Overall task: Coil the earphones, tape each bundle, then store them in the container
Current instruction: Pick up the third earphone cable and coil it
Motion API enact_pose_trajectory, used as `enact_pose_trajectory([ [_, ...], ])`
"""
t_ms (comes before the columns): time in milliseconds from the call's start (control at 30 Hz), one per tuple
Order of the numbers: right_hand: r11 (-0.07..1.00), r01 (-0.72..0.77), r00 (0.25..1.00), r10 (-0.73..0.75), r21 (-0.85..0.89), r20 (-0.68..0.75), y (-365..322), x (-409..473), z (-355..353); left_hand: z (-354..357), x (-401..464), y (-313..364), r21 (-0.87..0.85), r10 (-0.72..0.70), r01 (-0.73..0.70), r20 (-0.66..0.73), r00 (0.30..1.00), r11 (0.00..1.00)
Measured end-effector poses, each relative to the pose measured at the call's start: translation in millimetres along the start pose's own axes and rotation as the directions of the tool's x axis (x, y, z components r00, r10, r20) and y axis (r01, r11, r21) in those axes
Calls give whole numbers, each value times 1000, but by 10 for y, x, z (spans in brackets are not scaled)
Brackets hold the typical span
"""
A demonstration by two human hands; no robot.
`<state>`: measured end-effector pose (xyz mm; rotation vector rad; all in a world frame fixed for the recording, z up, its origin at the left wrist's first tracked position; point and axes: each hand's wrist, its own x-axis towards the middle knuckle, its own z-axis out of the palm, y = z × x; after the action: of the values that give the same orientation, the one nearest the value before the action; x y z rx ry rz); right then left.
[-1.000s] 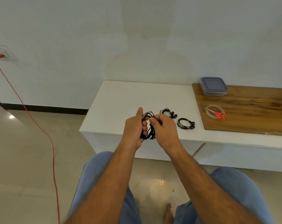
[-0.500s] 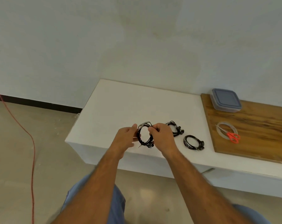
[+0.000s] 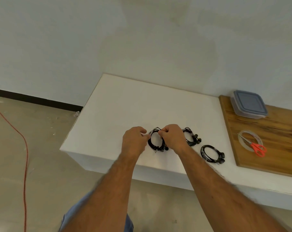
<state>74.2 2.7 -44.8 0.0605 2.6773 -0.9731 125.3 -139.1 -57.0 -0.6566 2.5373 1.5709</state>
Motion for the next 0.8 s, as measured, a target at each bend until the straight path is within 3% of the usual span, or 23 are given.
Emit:
enact_pose_trajectory([
  [267, 975, 27, 998, -39, -219, -49, -6, 12, 33, 149, 84, 3, 33, 18, -18, -20, 1000, 999],
  [800, 985, 74, 981, -99, -153, -165, 117, -216, -118, 84, 65, 31, 40, 27, -23, -95, 995, 999],
])
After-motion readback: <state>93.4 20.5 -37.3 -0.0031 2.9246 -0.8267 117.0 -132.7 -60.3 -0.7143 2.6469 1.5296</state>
